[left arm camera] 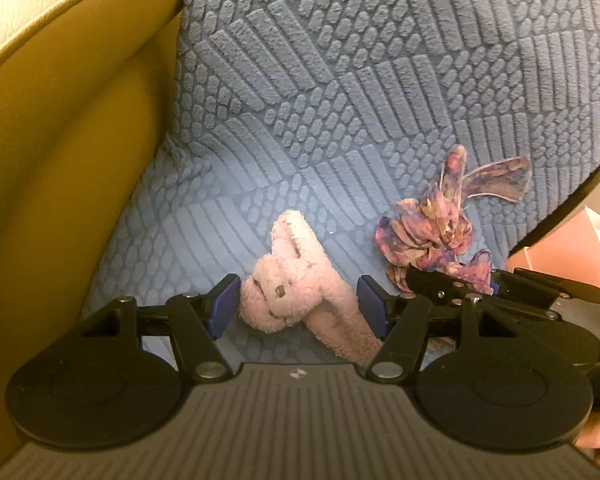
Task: Organize objects
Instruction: 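Close the left tool on the pink bunny plush while the right tool holds the bow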
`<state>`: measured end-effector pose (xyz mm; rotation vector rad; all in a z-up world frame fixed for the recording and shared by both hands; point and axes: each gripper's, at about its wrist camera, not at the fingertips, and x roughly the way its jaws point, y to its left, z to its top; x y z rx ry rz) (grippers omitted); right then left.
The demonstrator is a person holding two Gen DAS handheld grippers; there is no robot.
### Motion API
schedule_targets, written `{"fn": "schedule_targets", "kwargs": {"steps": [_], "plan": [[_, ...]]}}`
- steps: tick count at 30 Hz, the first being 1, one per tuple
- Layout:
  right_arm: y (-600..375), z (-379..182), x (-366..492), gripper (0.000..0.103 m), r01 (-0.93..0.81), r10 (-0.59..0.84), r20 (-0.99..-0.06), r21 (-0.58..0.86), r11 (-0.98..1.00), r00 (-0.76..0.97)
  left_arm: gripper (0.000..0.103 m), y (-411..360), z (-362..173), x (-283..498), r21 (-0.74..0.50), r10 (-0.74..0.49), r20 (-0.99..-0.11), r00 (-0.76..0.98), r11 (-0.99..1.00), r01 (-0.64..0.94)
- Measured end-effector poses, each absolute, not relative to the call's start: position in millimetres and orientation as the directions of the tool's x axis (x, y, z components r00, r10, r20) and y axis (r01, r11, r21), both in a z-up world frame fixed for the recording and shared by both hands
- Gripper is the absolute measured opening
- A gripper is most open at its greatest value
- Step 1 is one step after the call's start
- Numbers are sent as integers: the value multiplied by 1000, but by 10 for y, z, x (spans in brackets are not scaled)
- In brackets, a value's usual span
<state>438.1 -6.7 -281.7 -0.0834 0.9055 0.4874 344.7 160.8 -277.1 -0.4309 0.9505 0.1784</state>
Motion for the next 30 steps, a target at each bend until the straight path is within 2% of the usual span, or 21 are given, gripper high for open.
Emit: {"fn": "schedule_targets", "kwargs": {"steps": [10, 15, 16, 17, 18, 20, 25, 26, 28, 30], "plan": [[-234, -2646, 4018, 28, -388, 369, -767, 170, 906, 524, 69, 1425, -2760, 3208, -309, -72, -810, 582, 896, -319], [-227, -2659, 3726, 28, -358, 312, -778, 121, 926, 545, 68, 1340, -2647, 3090, -290, -61, -799, 598, 911, -294], [-249, -2649, 3659, 28, -350, 308, -777, 121, 929, 549, 67, 1319, -2628, 3059, -292, -63, -797, 601, 911, -292], [-279, -2643, 3595, 28, -339, 310, -777, 132, 931, 548, 54, 1296, -2612, 3026, -293, -63, -795, 603, 911, -291], [-307, -2642, 3538, 28, -329, 311, -779, 142, 933, 545, 47, 1277, -2601, 2992, -301, -71, -795, 603, 908, -290], [-360, -2613, 3406, 28, -319, 295, -779, 129, 939, 553, 46, 1241, -2574, 2903, -339, -98, -788, 607, 893, -295], [-460, -2554, 3115, 28, -308, 283, -781, 123, 943, 556, 46, 1121, -2603, 2787, -345, -109, -794, 598, 891, -295], [-475, -2554, 3070, 28, -306, 275, -781, 113, 945, 560, 47, 1126, -2625, 2777, -346, -105, -795, 598, 888, -304], [-513, -2562, 3007, 28, -300, 262, -781, 100, 949, 567, 53, 1135, -2653, 2787, -329, -87, -804, 589, 889, -319], [-544, -2590, 3016, 28, -292, 258, -783, 102, 951, 566, 77, 1161, -2670, 2806, -316, -69, -810, 583, 888, -334]]}}
